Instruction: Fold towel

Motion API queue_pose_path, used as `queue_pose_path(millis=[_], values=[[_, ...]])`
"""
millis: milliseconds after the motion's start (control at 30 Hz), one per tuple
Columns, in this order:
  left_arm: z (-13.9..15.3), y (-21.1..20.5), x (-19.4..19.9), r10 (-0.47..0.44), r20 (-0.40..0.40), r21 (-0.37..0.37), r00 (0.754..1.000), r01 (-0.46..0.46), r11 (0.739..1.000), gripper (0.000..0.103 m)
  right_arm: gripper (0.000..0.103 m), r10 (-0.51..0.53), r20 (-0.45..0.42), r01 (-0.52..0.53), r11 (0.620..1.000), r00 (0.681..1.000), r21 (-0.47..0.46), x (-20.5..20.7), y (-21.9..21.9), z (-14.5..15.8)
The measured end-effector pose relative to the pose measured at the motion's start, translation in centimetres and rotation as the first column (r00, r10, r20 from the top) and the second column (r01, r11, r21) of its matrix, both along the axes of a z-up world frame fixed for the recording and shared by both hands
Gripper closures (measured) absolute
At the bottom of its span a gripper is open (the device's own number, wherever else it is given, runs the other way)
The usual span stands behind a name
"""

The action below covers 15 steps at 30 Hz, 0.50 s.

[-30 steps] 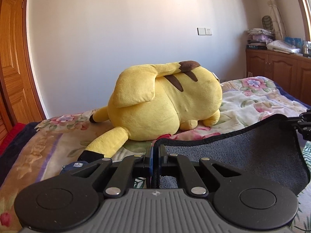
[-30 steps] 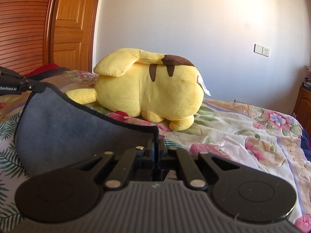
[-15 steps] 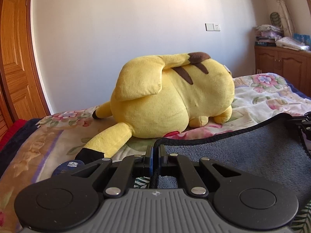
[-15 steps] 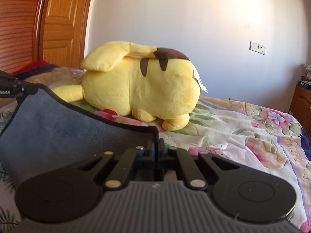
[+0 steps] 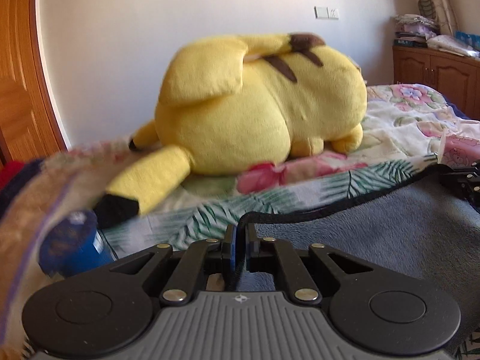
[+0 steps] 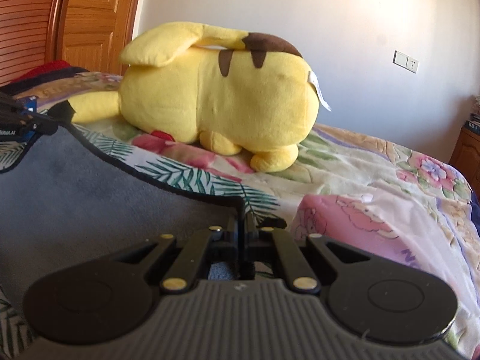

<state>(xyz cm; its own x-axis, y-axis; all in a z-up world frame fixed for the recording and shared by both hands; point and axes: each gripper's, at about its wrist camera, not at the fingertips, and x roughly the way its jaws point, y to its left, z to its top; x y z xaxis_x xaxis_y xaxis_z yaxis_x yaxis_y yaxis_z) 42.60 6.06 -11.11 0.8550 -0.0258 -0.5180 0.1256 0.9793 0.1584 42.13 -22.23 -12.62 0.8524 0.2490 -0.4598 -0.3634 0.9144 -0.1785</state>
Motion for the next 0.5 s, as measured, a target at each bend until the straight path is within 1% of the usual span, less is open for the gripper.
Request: queue_pose_path(millis=[33,100,133,167,200,367,500], values=[[-0.1,0.0,0.0,0.004,-0.001,0.002,1.000,-0.004,1.000,0.103,0.098,-0.001,-0.005,0.001,1.000,1.000,0.005,0.0,0.0,0.0],[-0.1,-0.1,-0.2,0.007,-0.005,0.005,1.000,-0.007,1.000,0.103,0.085,-0.006,-0.012,0.006,1.000,1.000,0.010,-0.1,-0.2,0.1],[0.0,0.0,-0.3,0.003,-0.010,-0.006,1.000,-0.003,1.000,0.094,0.081,-0.007,-0.015,0.007,1.000,1.000,0.014,-0.2,-0.4,0.2],[0.2,0.0,-0.5,-0.003,-0.019,-0.019,1.000,0.003,1.000,0.085,0.067,-0.009,-0.016,0.009,1.000,1.000,0.020,-0.3,-0.5,0.3],[0.3,-0.1,-0.7,-0.009,-0.025,-0.027,1.000,0.008,1.000,0.084,0.062,-0.012,-0.016,0.012,1.000,1.000,0.029,-0.5,-0.8,0.5],[1.4,-0.9,-3.0,-0.039,-0.029,-0.027,0.999,0.038,0.999,0.084,0.063,-0.014,-0.056,0.019,0.996,0.998,0.082,-2.2,-2.0,1.6],[2.7,-1.3,-5.2,-0.050,-0.034,-0.033,0.998,0.049,0.998,0.084,0.063,-0.005,-0.065,0.010,0.996,0.998,0.086,-4.4,-2.6,2.9]])
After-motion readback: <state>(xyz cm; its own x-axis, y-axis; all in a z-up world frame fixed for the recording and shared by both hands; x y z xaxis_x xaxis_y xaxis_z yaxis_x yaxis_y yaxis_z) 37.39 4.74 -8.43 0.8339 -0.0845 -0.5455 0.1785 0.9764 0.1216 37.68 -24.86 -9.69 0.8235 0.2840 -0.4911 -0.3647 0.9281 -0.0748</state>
